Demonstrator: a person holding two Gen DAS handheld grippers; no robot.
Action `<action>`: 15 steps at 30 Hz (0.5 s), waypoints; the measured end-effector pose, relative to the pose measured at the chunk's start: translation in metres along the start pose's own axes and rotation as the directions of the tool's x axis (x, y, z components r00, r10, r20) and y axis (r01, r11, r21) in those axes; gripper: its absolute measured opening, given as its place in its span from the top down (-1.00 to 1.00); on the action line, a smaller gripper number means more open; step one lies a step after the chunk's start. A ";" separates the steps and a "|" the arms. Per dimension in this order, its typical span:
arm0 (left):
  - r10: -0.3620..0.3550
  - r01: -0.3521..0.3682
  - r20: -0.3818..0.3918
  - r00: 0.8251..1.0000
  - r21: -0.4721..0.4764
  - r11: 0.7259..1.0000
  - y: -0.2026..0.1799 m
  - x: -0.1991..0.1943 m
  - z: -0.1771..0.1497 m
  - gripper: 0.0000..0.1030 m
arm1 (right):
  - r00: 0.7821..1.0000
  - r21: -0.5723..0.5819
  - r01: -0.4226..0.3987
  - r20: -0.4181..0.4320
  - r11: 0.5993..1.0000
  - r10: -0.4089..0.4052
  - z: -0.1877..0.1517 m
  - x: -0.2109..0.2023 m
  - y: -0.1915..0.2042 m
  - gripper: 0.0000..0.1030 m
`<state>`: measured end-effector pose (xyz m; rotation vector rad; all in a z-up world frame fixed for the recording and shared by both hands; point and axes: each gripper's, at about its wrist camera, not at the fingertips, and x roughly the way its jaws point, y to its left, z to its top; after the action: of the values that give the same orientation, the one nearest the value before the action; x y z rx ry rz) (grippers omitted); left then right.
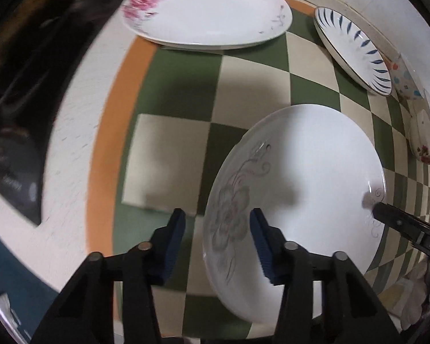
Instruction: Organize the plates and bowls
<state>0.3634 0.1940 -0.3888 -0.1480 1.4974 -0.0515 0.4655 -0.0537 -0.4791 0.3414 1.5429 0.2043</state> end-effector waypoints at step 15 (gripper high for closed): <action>-0.019 0.019 0.033 0.999 0.002 1.000 -0.011 -0.032 -0.019 0.48 | 0.997 -0.010 -0.076 -0.016 0.997 0.075 -0.003 0.006 -0.002 0.74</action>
<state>0.3427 0.1856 -0.3574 -0.1610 1.4631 -0.0658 0.4621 -0.0535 -0.4858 0.3912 1.5454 0.2745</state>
